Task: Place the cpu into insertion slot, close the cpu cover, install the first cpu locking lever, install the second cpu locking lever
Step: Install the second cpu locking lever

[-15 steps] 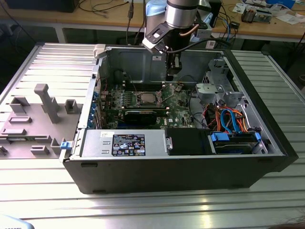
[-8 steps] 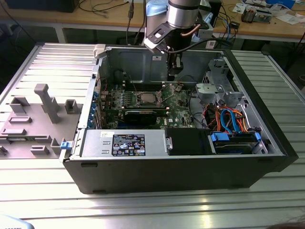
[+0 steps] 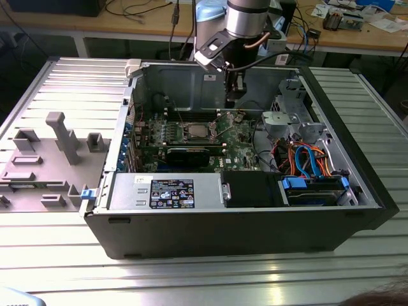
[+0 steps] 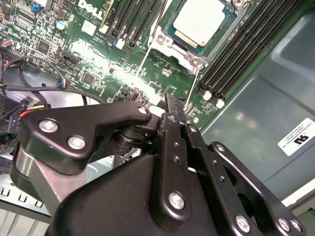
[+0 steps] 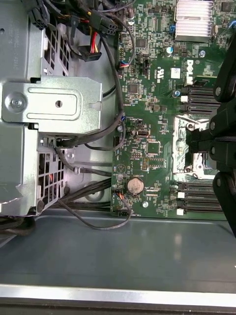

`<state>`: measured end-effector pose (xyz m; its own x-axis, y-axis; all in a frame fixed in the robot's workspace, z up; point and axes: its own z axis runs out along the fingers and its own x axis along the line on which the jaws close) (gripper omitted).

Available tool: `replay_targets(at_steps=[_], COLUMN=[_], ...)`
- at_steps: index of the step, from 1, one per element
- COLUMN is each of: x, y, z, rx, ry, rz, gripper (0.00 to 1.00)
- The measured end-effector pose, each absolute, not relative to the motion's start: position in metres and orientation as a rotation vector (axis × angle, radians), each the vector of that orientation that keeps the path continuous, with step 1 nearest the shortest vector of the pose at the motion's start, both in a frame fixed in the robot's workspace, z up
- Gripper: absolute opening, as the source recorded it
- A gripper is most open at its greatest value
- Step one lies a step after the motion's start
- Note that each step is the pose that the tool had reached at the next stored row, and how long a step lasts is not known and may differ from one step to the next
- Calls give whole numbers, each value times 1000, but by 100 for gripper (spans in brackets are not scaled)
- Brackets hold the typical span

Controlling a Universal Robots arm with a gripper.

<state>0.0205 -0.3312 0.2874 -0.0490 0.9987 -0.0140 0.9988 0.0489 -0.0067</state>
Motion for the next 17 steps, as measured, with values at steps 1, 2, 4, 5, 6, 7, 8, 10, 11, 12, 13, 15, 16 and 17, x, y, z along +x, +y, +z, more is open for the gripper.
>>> replay_targets(at_steps=[1,2,4,5,6,7,8,10,11,12,13,15,16,17], x=[21,21,22,23,23,23,24,24,25,25,25,26,27,27], y=[-331,-331,-331,-331,-331,-331,-331,-331,-331,-331,-331,-331,-331,-331], z=[287,287,287,287,287,287,287,287,287,287,287,287,287,287], rx=[2163,2163,2163,2163,2163,2163,2163,2163,2162,2163,2163,2163,2163,2163], ry=[2271,2271,2271,2271,2271,2271,2271,2271,2271,2271,2271,2271,2271,2271], rz=[-23,-23,-23,-23,-23,-23,-23,-23,-23,-23,-23,-23,-23,-23], gripper=[11,11,11,11,11,11,11,11,11,11,11,11,11,11])
